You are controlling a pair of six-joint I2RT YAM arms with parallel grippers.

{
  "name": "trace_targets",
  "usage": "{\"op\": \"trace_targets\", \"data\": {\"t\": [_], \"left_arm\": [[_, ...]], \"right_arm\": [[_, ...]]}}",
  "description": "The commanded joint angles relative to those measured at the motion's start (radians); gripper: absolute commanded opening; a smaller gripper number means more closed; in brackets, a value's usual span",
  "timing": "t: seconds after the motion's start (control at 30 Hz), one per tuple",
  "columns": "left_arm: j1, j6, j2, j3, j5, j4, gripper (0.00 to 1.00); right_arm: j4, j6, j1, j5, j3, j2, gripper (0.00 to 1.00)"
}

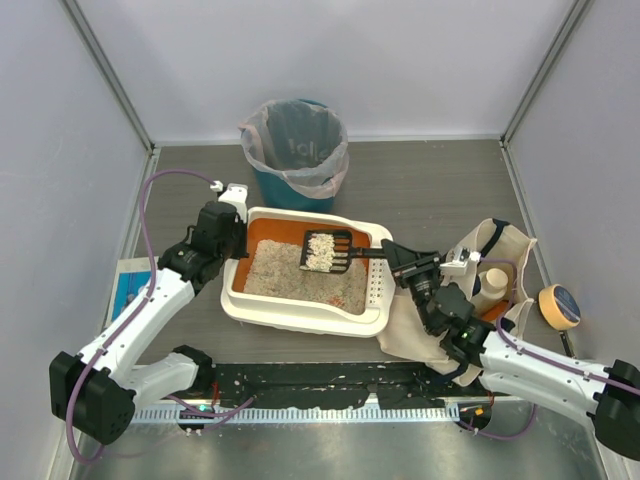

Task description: Clean the litter box

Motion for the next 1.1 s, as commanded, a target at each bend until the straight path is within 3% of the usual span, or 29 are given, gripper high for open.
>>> {"op": "trace_targets", "data": {"t": [0.0, 0.1, 0.2, 0.3, 0.37, 0.4, 0.43, 0.53, 0.67, 0.77, 0.9, 1.0, 1.03, 1.07], "left_arm": [[-0.023, 0.000, -0.019, -0.006, 0.075, 0.005, 0.00], [-0.024, 0.001, -0.019, -0.006, 0.075, 0.005, 0.00], [-0.023, 0.001, -0.020, -0.006, 0.075, 0.005, 0.00], [-0.024, 0.003, -0.019, -0.008, 0.077, 0.007, 0.00], [-0.024, 0.004, -0.017, -0.005, 0.082, 0.007, 0.00], [-0.024, 0.003, -0.017, -0.005, 0.082, 0.004, 0.00], [-0.026, 0.003, -0.019, -0.006, 0.082, 0.004, 0.00], [-0.026, 0.006, -0.020, -0.008, 0.082, 0.008, 0.00], [-0.029, 0.004, -0.017, -0.005, 0.082, 0.004, 0.00], [-0.027, 0.004, -0.019, -0.009, 0.078, 0.008, 0.00], [-0.029, 0.006, -0.014, -0.006, 0.078, 0.004, 0.00], [-0.029, 0.006, -0.014, -0.008, 0.075, 0.005, 0.00], [-0.029, 0.006, -0.016, -0.008, 0.077, 0.005, 0.00], [-0.029, 0.007, -0.014, -0.006, 0.077, 0.005, 0.00]], "right_arm": [[0.188, -0.034, -0.005, -0.022, -0.009, 0.044, 0.01], [0.036, -0.010, -0.008, -0.039, 0.089, 0.081, 0.01], [0.214, -0.028, -0.011, -0.032, 0.003, 0.096, 0.01], [0.040, -0.008, -0.012, -0.069, 0.095, 0.125, 0.01], [0.112, 0.053, -0.024, -0.041, 0.019, 0.116, 0.01], [0.246, 0.059, -0.028, -0.036, -0.015, 0.121, 0.01], [0.275, -0.006, -0.031, -0.046, -0.014, 0.124, 0.01], [-0.007, -0.027, -0.032, -0.085, 0.109, 0.122, 0.01], [0.242, 0.004, -0.049, -0.054, -0.032, 0.099, 0.01], [-0.006, -0.005, -0.052, -0.080, 0.078, 0.096, 0.01], [0.240, 0.026, -0.066, -0.076, -0.043, 0.101, 0.01], [0.016, -0.005, -0.066, -0.106, 0.063, 0.108, 0.01], [0.031, 0.004, -0.067, -0.106, 0.049, 0.108, 0.01], [0.151, 0.016, -0.069, -0.099, 0.019, 0.108, 0.01]]}}
